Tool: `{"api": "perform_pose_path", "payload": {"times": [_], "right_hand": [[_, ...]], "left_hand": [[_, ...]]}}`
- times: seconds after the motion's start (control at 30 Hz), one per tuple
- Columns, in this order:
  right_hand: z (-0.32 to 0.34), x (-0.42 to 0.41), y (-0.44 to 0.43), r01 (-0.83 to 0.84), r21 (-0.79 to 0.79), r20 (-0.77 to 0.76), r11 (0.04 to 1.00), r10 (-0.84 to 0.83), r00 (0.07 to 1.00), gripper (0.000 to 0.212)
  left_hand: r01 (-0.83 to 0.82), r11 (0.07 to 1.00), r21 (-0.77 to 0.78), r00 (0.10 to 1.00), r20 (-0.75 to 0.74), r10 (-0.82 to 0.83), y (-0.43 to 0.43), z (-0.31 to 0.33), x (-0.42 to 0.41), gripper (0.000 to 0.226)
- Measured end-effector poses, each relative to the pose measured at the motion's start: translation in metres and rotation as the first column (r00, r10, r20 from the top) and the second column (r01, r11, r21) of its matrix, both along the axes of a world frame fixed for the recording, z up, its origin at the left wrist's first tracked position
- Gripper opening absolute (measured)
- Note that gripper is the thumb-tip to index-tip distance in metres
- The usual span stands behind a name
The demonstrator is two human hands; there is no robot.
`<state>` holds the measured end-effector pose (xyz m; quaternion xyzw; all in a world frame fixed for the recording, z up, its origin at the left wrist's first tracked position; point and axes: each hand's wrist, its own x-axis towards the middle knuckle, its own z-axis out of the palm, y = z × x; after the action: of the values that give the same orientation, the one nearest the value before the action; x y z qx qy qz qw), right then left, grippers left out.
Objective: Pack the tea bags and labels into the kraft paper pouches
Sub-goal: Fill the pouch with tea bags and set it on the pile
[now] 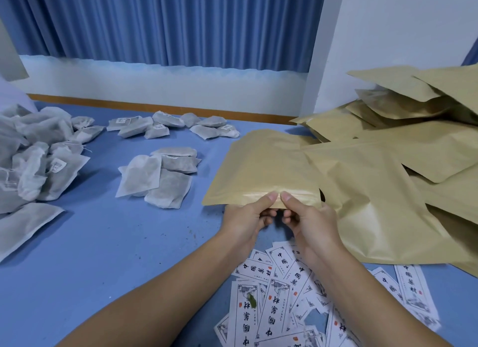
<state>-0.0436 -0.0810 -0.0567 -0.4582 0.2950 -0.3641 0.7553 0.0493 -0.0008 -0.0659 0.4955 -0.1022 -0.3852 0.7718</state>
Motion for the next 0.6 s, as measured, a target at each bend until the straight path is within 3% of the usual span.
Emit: {"api": "perform_pose_path", "payload": {"times": [0.2, 0.4, 0.6], "right_hand": [[0.0007, -0.0035, -0.0041, 0.038, 0.102, 0.111, 0.994, -0.049, 0.993, 0.013], [-0.0025, -0.0007, 0.0018, -0.031, -0.015, -0.006, 0.999, 0.031, 0.999, 0.017], [-0.0042, -0.0005, -0.0032, -0.056, 0.025, 0.023, 0.998, 0.055, 0.998, 0.017]], "left_hand": [[-0.053, 0.997, -0.061, 0.998, -0.039, 0.050, 0.0005, 0.0009, -0.0020, 0.015], [-0.026, 0.997, -0.067, 0.999, -0.040, 0.023, 0.0017, -0.0007, -0.0044, 0.015], [-0.058, 0.997, -0.054, 0.997, -0.045, 0.055, 0.0013, -0.0008, -0.0028, 0.009]]}}
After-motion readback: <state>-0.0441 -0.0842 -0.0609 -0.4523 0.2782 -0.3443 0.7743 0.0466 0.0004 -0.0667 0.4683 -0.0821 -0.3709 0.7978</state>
